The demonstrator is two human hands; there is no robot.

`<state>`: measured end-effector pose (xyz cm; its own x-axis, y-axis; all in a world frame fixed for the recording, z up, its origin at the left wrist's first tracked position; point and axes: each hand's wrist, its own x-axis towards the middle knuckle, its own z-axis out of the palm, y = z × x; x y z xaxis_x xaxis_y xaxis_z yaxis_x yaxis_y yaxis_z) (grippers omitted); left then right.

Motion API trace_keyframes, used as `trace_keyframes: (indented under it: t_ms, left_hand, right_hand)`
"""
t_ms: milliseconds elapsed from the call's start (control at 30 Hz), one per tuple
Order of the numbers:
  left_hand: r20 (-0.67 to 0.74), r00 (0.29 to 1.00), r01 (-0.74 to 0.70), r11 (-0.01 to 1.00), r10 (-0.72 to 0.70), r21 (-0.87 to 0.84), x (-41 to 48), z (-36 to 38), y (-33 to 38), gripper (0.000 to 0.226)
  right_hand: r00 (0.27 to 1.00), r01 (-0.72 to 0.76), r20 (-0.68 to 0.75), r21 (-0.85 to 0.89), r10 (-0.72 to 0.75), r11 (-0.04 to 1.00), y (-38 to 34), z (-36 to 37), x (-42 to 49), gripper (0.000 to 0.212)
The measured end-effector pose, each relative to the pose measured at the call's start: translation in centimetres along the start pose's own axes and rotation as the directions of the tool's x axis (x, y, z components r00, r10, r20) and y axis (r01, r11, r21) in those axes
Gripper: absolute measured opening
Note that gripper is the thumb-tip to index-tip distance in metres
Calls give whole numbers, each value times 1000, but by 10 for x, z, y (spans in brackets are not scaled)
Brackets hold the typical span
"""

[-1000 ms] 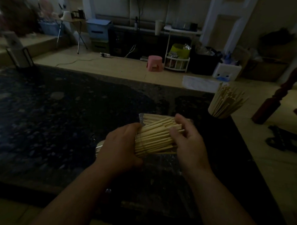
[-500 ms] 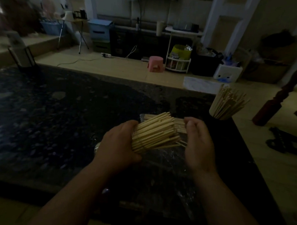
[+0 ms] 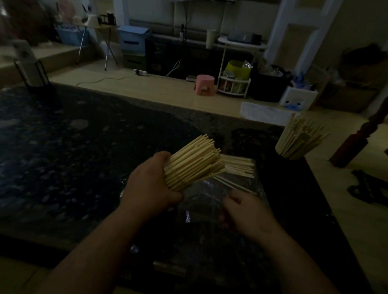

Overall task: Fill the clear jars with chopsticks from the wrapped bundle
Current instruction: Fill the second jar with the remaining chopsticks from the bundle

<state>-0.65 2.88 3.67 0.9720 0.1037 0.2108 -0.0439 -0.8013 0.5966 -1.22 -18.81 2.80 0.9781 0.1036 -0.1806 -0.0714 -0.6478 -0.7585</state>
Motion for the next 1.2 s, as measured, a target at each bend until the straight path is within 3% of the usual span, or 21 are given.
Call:
trace_keyframes:
  t_ms: [100, 167, 267, 367, 533, 767, 1000, 1200]
  left_hand:
    - [0, 1000, 11, 1000, -11, -24, 1, -2, -1, 91]
    - [7, 1000, 19, 999, -19, -40, 2, -3, -1, 92]
    - [2, 1000, 20, 999, -20, -43, 5, -6, -2, 91]
    - [-7, 999, 32, 998, -32, -55, 8, -8, -4, 90]
    - [-50, 997, 49, 997, -53, -64, 16, -5, -8, 90]
    - [-79, 987, 129, 983, -140, -133, 29, -2, -12, 92]
    - [-53, 986, 150, 979, -159, -135, 37, 4, -13, 94]
    - [-14, 985, 167, 979, -169, -121, 39, 6, -13, 95]
  right_hand:
    - [992, 56, 124, -372, -10, 927, 12, 13, 1, 17]
    - [982, 59, 186, -416, 21, 908, 20, 21, 2, 19]
    - [971, 118, 237, -401, -21, 908, 34, 36, 8, 44]
    - [986, 129, 154, -426, -69, 896, 44, 50, 18, 60]
    - [1000, 4, -11, -393, -9, 919, 50, 64, 47, 69]
    - [962, -81, -271, -377, -26, 923, 42, 56, 108, 54]
    - [975, -158, -221, -558, 38, 815, 38, 52, 153, 56]
    - [975, -129, -222, -657, -28, 743, 29, 50, 164, 42]
